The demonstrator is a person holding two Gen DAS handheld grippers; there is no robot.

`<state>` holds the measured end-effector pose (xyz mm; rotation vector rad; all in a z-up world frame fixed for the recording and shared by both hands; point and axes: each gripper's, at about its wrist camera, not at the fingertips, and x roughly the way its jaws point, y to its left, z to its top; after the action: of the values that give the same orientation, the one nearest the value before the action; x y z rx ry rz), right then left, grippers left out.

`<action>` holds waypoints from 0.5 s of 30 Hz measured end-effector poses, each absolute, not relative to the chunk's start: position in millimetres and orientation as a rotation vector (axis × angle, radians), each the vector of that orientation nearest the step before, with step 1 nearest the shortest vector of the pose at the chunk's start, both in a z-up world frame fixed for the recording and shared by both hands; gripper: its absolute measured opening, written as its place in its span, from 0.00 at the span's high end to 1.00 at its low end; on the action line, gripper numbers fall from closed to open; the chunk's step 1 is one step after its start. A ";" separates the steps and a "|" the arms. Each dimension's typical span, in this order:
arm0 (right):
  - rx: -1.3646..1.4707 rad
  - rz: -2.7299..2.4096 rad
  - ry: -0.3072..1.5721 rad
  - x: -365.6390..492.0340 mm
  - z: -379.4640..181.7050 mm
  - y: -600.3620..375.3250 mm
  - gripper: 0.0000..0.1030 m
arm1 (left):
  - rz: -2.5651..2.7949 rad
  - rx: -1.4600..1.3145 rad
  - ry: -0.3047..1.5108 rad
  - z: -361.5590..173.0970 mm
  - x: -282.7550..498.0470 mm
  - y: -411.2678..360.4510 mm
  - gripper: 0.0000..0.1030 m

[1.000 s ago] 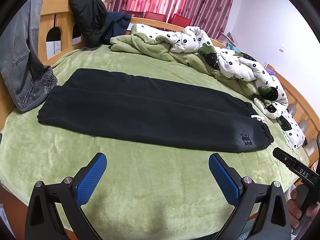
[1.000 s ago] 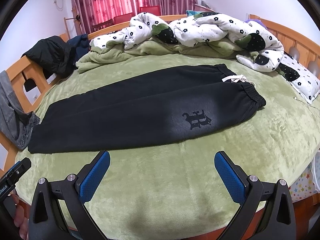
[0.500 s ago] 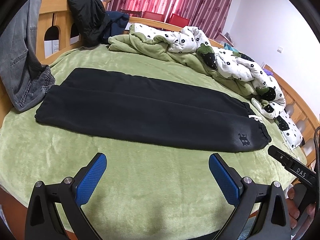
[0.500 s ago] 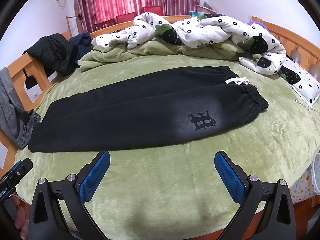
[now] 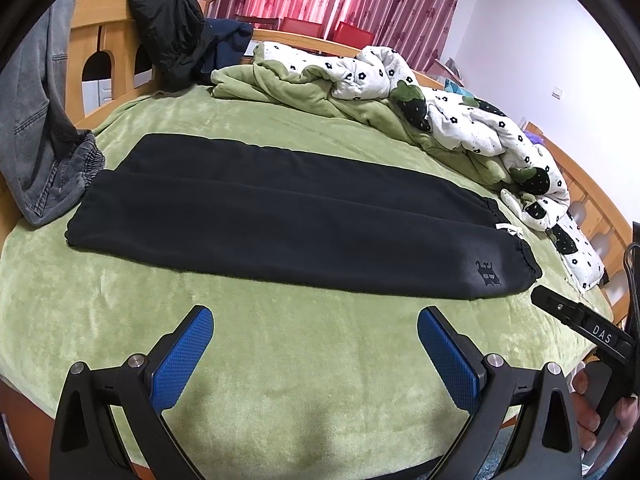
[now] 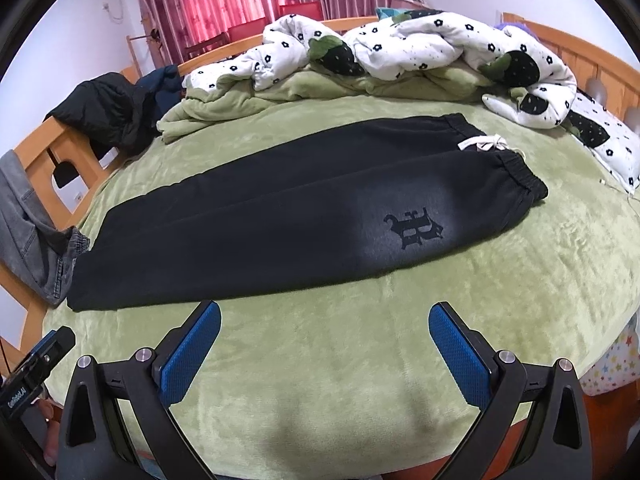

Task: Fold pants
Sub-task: 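Lower the left and right tools onto the sweatpants leg edges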

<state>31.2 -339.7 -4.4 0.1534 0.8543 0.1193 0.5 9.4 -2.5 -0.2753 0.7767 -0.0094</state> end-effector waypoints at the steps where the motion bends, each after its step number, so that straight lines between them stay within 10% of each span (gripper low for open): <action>1: 0.152 0.124 0.854 32.0 -4.6 -338.4 0.01 | -0.012 -0.278 0.777 -2.4 1.0 9.7 0.01; 15: 0.153 0.215 0.694 27.4 22.6 -346.4 0.01 | -0.096 -0.411 0.736 8.3 20.9 54.2 0.01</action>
<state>27.4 -346.4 22.6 0.1528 0.6942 0.2148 20.9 54.2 8.3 -0.4114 0.7362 -0.0965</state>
